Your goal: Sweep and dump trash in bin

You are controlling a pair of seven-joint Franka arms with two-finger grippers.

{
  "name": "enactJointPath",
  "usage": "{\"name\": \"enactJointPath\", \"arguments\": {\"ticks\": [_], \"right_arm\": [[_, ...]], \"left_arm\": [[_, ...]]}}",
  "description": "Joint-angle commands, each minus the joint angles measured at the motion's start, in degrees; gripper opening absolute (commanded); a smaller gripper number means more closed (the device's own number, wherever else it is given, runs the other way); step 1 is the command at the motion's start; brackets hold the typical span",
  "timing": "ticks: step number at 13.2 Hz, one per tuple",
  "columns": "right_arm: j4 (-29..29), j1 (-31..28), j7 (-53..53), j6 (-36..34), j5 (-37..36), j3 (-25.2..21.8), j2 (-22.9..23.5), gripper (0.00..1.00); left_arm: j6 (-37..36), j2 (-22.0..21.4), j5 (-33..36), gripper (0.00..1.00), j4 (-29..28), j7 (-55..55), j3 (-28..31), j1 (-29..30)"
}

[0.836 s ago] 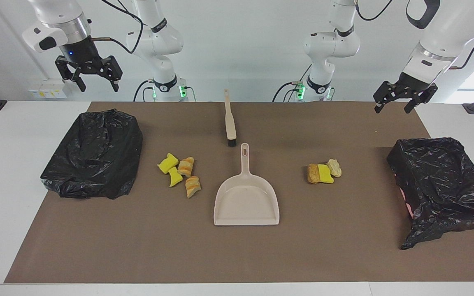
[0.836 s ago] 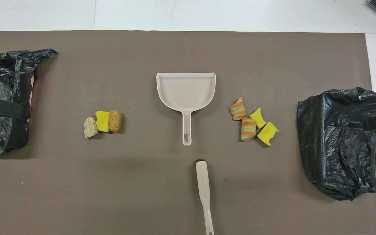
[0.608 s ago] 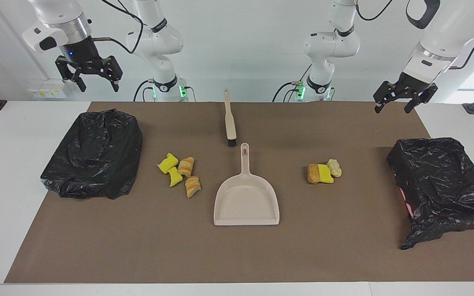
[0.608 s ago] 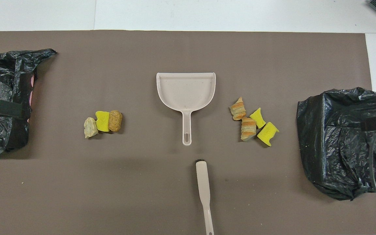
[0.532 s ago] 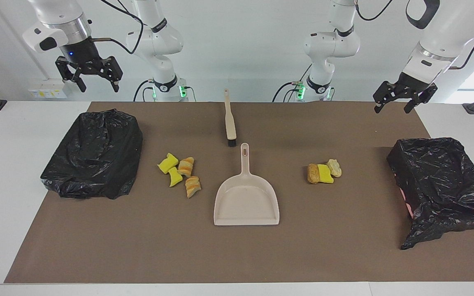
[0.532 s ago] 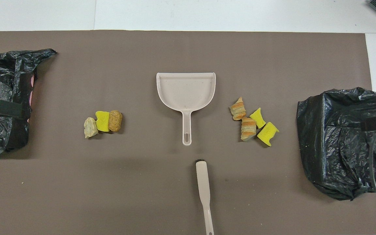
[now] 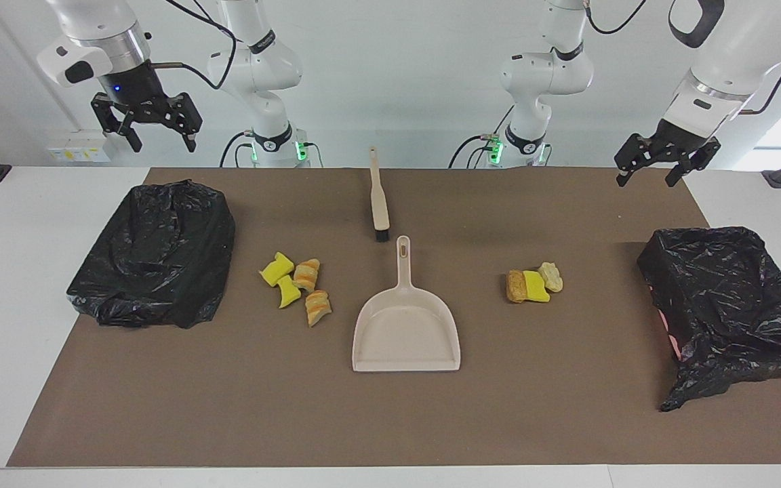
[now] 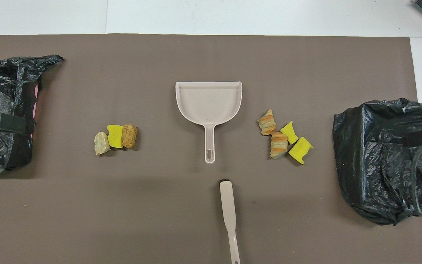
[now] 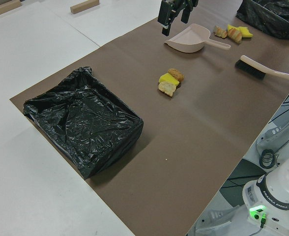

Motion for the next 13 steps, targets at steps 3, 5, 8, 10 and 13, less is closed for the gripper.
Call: {"name": "enactJointPath", "arguments": {"ticks": [3,5,8,10,13], "right_arm": [[-1.63,-0.17,-1.18,0.72,0.33,0.08,-1.25,1.00],[-1.72,-0.17,-1.09,1.07,0.33,0.08,-1.25,1.00],[-1.72,-0.08,-1.00,1.34,0.33,0.08,-1.16,1.00],[-1.90,-0.08,-1.09,1.25,0.33,0.08,-1.16,1.00],[-2.07,-0.08,-1.09,1.25,0.33,0.08,-1.25,1.00]], "left_arm": [[-0.71,-1.59,-0.84,1.00,-1.87,0.53,-0.37,-0.54],[-0.18,-1.60,-1.20,1.00,-3.10,0.18,-0.54,-0.63],[0.00,-1.86,-2.60,1.00,-4.07,-2.27,-0.55,-1.32],[1.48,-2.04,-2.61,1.00,-5.21,-3.16,-0.55,-2.29],[3.42,-2.12,-2.61,1.00,-8.10,-4.65,-0.63,-3.43]]}}
